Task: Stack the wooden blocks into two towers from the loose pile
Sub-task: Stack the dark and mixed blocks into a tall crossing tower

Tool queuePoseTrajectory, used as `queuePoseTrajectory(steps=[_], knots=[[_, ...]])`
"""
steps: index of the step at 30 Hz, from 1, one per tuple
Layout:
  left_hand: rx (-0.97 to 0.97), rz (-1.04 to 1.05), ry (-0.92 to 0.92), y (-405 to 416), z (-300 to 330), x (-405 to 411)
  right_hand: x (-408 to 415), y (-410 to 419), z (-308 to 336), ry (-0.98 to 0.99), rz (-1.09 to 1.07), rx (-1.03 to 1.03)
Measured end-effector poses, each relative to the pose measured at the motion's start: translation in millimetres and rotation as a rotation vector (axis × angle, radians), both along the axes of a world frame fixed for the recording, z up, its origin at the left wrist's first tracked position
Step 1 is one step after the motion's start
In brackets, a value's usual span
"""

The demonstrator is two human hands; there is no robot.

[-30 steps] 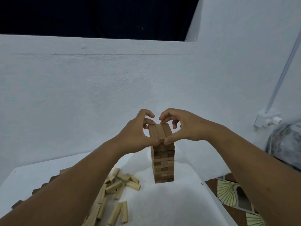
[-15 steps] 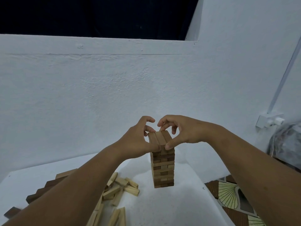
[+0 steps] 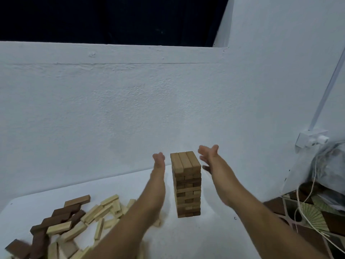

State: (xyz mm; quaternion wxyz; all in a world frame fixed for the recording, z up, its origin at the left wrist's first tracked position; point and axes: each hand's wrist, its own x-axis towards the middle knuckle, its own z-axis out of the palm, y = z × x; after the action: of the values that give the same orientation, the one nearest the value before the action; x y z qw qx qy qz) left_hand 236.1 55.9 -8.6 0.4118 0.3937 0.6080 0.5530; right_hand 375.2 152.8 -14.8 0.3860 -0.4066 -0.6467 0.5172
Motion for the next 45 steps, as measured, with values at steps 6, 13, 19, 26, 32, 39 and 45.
queuePoseTrajectory(steps=[6,13,19,26,32,39,45], knots=[[-0.029,0.044,-0.095,-1,-3,34,-12,-26,2,-0.008,-0.007,-0.183],[-0.044,0.106,-0.064,1,-4,37,-9,-30,3,-0.083,0.056,-0.072],[-0.059,0.083,-0.055,-3,-3,38,-9,-37,13,-0.113,0.05,-0.052],[-0.075,0.114,0.003,-7,7,32,-8,-35,10,-0.123,-0.014,-0.065],[0.104,0.174,0.219,-33,15,3,-14,-48,14,-0.067,-0.164,0.392],[0.234,0.311,0.338,-95,26,-53,-77,-105,11,-0.088,0.008,0.748],[0.11,0.452,0.352,-155,-9,-116,-138,-133,-32,-0.162,0.262,0.702]])
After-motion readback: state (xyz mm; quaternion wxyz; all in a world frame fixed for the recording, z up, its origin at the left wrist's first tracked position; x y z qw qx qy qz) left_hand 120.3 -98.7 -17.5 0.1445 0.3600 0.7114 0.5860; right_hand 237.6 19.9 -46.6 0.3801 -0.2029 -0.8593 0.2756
